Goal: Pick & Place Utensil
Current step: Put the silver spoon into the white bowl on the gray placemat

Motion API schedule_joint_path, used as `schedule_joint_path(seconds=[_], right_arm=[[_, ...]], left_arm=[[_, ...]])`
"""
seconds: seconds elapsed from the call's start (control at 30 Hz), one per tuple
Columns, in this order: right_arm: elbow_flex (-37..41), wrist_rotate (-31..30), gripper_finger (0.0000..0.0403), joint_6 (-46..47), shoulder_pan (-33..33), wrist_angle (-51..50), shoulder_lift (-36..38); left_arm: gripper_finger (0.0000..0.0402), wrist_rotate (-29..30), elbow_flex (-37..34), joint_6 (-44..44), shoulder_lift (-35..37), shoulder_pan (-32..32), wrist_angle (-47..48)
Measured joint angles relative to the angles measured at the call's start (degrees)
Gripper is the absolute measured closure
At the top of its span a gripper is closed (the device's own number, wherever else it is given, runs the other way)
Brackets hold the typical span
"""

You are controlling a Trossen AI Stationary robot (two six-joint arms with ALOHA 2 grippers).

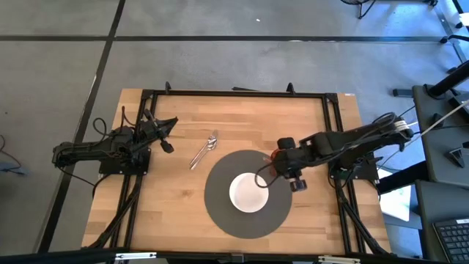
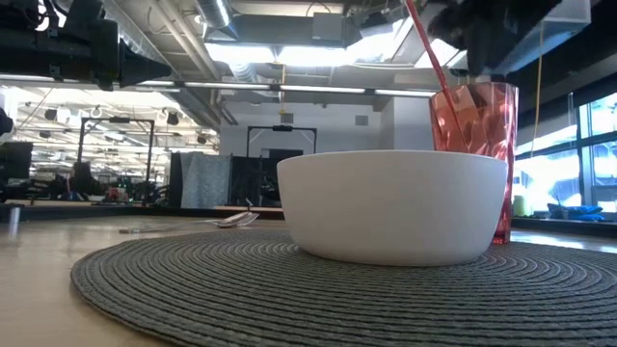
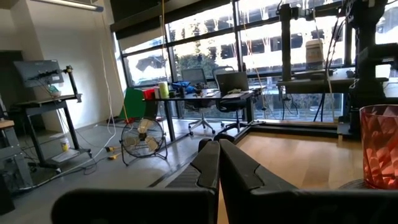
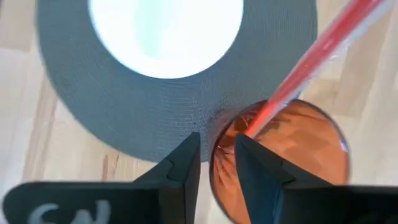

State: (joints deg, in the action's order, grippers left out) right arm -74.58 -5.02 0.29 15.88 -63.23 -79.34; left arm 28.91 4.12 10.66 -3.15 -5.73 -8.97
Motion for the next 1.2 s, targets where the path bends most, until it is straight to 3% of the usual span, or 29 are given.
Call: schedule_joint_path(seconds=[0.13, 0.23, 0.4, 0.53, 0.63, 0.87, 1.2], right_arm=[[0.59, -2.33, 0.0299, -3.71, 0.08, 2.77, 7.21], [4.34, -3.13, 0.0304, -5.33, -0.05, 11.47, 16.00], [17.15, -2.95, 0.0323, -5.86, -0.92, 31.03, 33.44], [29.70, -2.58, 0.0367, -5.70, -4.51, 43.48, 46.67], [38.20, 2.00, 0.0396, -3.60, -7.34, 52.77, 54.23], [51.39, 4.62, 0.0399, -3.56, -11.32, 62.45, 65.55], [60.42, 4.64, 0.0400, -0.67, -12.37, 65.12, 75.95]], left_arm=[[0.0398, -0.02, 0.00, 0.00, 0.01, 0.01, 0.21], [0.0395, -0.04, -0.02, 0.00, 0.00, 0.00, 0.33], [0.0397, -0.03, -0.02, 0.00, 0.00, 0.01, 0.33], [0.0399, -0.03, -0.02, -0.33, -0.01, 0.00, 0.32], [0.0397, -0.02, -0.02, -0.42, 0.01, -0.01, 0.31], [0.0398, -0.02, -0.02, -0.43, 0.01, 0.00, 0.27], [0.0396, 0.07, -0.02, -0.24, 0.01, 0.00, 0.66]])
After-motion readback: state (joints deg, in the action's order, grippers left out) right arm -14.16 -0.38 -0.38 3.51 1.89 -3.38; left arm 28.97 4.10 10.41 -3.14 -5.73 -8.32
